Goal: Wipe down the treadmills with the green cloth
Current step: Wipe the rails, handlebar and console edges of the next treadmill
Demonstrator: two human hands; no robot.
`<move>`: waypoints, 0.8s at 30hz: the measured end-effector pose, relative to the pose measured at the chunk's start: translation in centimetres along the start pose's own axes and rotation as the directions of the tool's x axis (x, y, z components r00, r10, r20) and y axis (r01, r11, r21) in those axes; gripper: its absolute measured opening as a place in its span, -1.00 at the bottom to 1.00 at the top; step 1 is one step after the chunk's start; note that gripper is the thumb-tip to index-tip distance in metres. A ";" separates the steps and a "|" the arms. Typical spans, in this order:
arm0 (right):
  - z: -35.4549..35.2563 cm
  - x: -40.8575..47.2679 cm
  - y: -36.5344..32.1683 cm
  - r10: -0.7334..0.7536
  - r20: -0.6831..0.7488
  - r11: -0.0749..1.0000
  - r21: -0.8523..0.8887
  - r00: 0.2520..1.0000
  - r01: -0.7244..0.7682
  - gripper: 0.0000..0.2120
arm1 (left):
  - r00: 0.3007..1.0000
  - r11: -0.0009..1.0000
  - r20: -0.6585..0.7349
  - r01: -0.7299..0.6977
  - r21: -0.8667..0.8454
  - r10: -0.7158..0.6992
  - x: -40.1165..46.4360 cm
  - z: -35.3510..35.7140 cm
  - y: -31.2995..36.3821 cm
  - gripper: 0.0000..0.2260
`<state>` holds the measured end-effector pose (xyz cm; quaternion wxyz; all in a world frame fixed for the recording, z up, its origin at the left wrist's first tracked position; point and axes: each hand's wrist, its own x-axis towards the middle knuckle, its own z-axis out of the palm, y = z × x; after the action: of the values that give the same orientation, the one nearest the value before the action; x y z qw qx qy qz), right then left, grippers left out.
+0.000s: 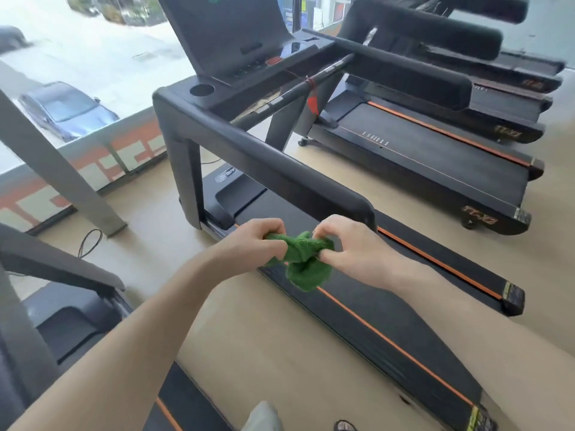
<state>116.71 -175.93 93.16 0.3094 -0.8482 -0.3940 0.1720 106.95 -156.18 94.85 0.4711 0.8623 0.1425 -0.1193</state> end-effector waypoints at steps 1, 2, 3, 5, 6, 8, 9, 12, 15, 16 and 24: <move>0.2 0.4 1.0 -0.085 -0.051 0.996 -0.043 0.995 0.083 -0.88 | 0.999 0.999 -0.030 -0.026 0.036 0.027 0.8 0.4 -0.1 -0.91; 0.6 0.7 2.3 -0.157 -0.098 0.986 -0.075 0.983 0.150 -0.87 | 0.995 0.996 -0.073 -0.062 0.069 0.067 1.8 1.1 -0.4 -0.91; 1.0 0.9 3.6 -0.206 -0.146 0.977 -0.082 0.968 0.196 -0.87 | 0.985 0.990 -0.127 -0.106 0.089 0.117 2.8 1.9 -0.9 -0.92; 2.0 0.9 6.7 -0.231 -0.229 0.973 -0.048 0.946 0.226 -0.84 | 0.956 0.984 -0.233 -0.171 0.044 0.176 4.7 4.4 -2.0 -0.98; 2.1 0.8 7.9 -0.223 -0.257 0.974 -0.025 0.940 0.224 -0.80 | 0.941 0.980 -0.279 -0.197 0.003 0.190 5.5 5.5 -2.2 -0.92; 1.7 0.5 9.8 -0.160 -0.246 0.985 0.031 0.956 0.172 -0.75 | 0.921 0.976 -0.343 -0.212 -0.051 0.183 6.4 7.4 -2.1 -0.81; 1.1 0.5 10.4 -0.123 -0.210 0.989 0.061 0.970 0.138 -0.75 | 0.914 0.977 -0.368 -0.207 -0.059 0.171 6.7 8.0 -1.8 -0.79; -1.6 1.2 11.6 -0.019 0.008 0.971 0.238 1.000 0.016 -0.75 | 0.886 0.975 -0.437 -0.210 -0.077 0.156 7.2 8.0 0.5 -0.77; -4.6 2.1 11.9 0.020 0.274 0.907 0.400 0.962 -0.133 -0.60 | 0.863 0.964 -0.473 -0.248 -0.096 0.175 7.3 6.7 3.1 -0.85; -5.5 2.4 12.0 0.002 0.335 0.907 0.396 0.942 -0.142 -0.58 | 0.862 0.962 -0.477 -0.253 -0.107 0.174 7.5 6.4 3.8 -0.86; -11.8 9.8 10.7 -0.105 0.033 0.956 0.280 0.994 0.092 -0.86 | 0.743 0.985 -0.650 -0.165 0.049 0.157 12.9 1.1 4.0 -0.92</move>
<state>135.22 -178.26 94.49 0.4240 -0.7714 -0.4149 0.2301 120.37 -157.45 93.03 0.4058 0.8560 0.2232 0.2299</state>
